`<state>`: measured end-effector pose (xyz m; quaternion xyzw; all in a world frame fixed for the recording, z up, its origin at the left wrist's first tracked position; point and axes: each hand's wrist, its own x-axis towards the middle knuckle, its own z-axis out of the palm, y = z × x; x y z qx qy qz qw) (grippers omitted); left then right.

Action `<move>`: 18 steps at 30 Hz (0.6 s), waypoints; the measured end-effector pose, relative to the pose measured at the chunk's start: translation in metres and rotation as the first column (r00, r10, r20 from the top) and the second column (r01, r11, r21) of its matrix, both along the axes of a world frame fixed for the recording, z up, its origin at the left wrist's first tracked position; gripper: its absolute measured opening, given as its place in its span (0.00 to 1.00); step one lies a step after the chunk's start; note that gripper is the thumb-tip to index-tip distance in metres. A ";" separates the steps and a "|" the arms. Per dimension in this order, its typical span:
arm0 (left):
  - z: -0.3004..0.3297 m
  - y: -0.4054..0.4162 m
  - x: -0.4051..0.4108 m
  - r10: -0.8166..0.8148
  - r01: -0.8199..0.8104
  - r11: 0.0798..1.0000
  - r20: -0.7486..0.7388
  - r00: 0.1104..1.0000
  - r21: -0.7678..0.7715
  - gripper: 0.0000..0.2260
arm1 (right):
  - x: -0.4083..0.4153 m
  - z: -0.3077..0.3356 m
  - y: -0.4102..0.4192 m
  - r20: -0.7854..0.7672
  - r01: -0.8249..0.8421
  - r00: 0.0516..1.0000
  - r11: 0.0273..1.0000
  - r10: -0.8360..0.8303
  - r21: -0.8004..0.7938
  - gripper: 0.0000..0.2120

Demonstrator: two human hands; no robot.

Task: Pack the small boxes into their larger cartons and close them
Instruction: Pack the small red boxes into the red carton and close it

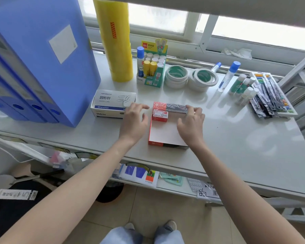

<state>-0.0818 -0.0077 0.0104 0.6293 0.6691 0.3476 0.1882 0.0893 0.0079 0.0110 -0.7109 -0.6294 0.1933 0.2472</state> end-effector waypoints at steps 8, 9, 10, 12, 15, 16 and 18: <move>-0.007 0.005 -0.064 -0.085 0.011 0.985 -0.425 0.901 -0.175 0.30 | -0.087 0.007 -0.004 -0.026 -0.422 0.907 0.907 0.421 -0.003 0.32; -0.010 0.003 -0.069 -0.124 0.022 0.975 -0.458 0.880 -0.221 0.33 | -0.096 0.005 -0.004 -0.054 -0.456 0.890 0.889 0.453 -0.047 0.33; -0.012 0.002 -0.073 -0.156 0.035 0.967 -0.479 0.864 -0.252 0.34 | -0.103 0.003 -0.005 -0.080 -0.478 0.878 0.873 0.472 -0.093 0.34; -0.016 -0.001 -0.079 -0.205 0.070 0.959 -0.503 0.840 -0.274 0.35 | -0.112 -0.001 -0.006 -0.115 -0.501 0.865 0.853 0.488 -0.149 0.35; -0.014 -0.002 -0.084 -0.236 0.104 0.956 -0.505 0.830 -0.276 0.35 | -0.120 -0.006 -0.009 -0.148 -0.488 0.871 0.859 0.468 -0.154 0.35; -0.013 -0.002 -0.086 -0.245 0.113 0.954 -0.500 0.831 -0.279 0.35 | -0.122 -0.005 -0.010 -0.150 -0.476 0.877 0.866 0.456 -0.152 0.35; -0.012 -0.003 -0.089 -0.264 0.135 0.950 -0.495 0.828 -0.282 0.34 | -0.124 -0.005 -0.012 -0.158 -0.456 0.887 0.878 0.435 -0.146 0.35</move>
